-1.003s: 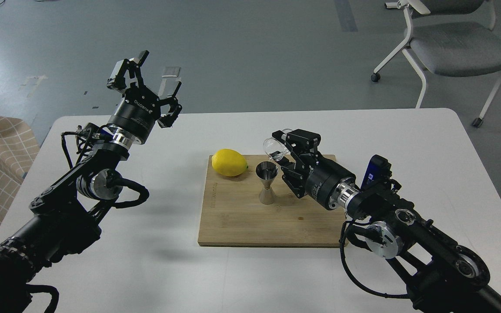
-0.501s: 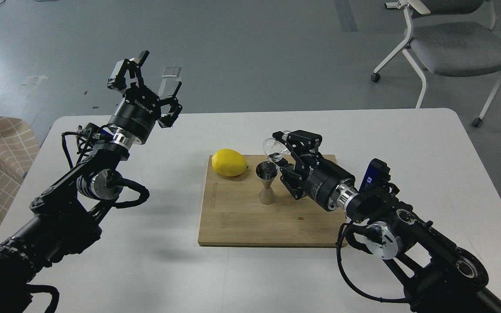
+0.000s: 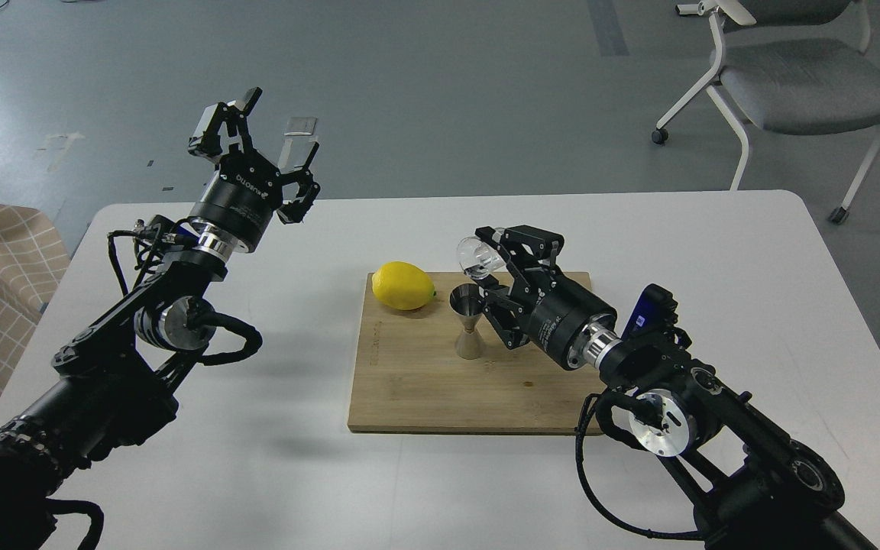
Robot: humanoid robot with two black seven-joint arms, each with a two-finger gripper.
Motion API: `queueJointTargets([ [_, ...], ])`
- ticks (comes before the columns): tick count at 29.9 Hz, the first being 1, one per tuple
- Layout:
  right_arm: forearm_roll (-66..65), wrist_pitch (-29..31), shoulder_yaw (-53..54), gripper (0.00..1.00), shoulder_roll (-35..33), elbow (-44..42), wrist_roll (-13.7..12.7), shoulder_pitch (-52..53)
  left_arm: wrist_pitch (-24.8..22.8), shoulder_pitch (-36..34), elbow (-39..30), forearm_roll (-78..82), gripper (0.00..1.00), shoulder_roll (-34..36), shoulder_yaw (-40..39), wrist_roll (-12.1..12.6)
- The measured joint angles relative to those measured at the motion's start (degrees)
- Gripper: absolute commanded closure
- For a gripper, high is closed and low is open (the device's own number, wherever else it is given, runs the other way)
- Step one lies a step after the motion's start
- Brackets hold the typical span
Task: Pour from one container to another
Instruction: 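Turn the glass upright and carry it back toward the table edge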
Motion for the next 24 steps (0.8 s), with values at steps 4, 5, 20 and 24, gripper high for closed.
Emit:
queueJointTargets([
  [4,1.2,-0.1,0.9,0.58,0.1,0.0,0.0,-0.5,0.0,0.0,0.0,0.0,0.02,0.0,0.0,0.0],
  [5,1.6,-0.1,1.2,0.58,0.1,0.0,0.0,-0.7,0.0,0.0,0.0,0.0,0.02,0.0,0.0,0.0],
  [20,6.7,-0.6,3.4,0.58,0.1,0.2,0.0,-1.9,0.0,0.0,0.0,0.0,0.02,0.0,0.0,0.0],
  [24,7.8,-0.6,4.1,0.58,0.1,0.2,0.0,-2.5,0.0,0.0,0.0,0.0,0.02,0.0,0.0,0.0],
])
